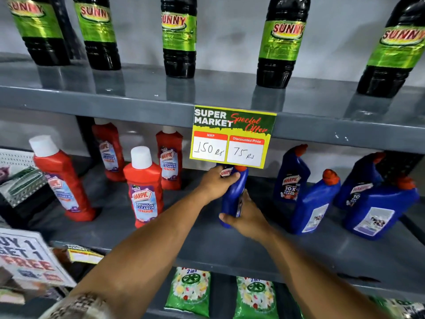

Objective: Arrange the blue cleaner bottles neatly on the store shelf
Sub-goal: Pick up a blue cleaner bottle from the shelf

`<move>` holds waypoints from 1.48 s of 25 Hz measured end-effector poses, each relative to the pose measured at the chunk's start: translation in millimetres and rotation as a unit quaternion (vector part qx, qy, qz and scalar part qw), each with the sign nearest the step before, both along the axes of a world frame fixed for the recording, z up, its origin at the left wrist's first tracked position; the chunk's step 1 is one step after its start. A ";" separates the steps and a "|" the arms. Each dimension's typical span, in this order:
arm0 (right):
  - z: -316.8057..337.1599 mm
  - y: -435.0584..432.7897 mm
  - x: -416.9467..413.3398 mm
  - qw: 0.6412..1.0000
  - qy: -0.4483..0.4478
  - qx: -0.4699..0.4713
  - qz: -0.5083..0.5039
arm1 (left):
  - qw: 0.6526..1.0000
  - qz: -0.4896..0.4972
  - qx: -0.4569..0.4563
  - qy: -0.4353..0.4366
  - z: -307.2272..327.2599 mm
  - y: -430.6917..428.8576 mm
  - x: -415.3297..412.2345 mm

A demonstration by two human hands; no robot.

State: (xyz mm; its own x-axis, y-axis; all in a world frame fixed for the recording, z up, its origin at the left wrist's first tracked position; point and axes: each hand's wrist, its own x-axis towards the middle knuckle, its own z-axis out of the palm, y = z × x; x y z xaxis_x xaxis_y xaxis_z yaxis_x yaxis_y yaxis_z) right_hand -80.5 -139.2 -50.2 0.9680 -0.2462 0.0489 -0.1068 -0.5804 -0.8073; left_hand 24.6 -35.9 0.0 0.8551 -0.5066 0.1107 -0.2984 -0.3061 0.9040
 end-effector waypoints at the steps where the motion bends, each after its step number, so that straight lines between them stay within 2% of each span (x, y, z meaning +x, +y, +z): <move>1: -0.8 -0.6 4.0 1.000 -0.005 0.000 -0.016 | 0.999 -0.019 -0.019 0.039 1.0 0.5 -1.0; 4: -6.2 -7.9 13.2 0.998 -0.022 -0.027 -0.052 | 0.994 -0.050 -0.015 0.095 0.3 1.4 -1.8; 10: -13.8 -39.2 18.7 1.000 -0.015 0.014 0.001 | 0.990 0.015 -0.119 0.075 -7.3 12.7 6.7; 15: -22.2 -47.1 27.2 0.998 -0.018 0.059 0.019 | 0.990 0.025 -0.118 0.073 -17.2 14.7 8.1; 31: -18.8 -36.6 16.7 0.998 0.028 0.059 0.026 | 0.995 0.036 -0.095 0.020 -26.2 23.1 -11.5; 35: -15.5 -31.6 12.7 0.997 0.018 0.071 0.027 | 0.995 0.069 -0.071 0.022 -22.3 18.7 -16.5; 37: -15.7 -31.0 6.5 0.996 -0.008 0.089 0.026 | 0.989 0.127 -0.067 -0.041 -22.0 18.5 -27.6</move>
State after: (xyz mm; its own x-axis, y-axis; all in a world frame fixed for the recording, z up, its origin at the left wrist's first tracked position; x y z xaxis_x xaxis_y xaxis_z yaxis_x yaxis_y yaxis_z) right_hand -73.9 -170.2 -65.9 0.9789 -0.2027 0.0250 -0.0667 -0.4331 -0.8989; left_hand -3.0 -17.4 -21.9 0.9380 -0.2536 0.2365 -0.3015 -0.2598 0.9174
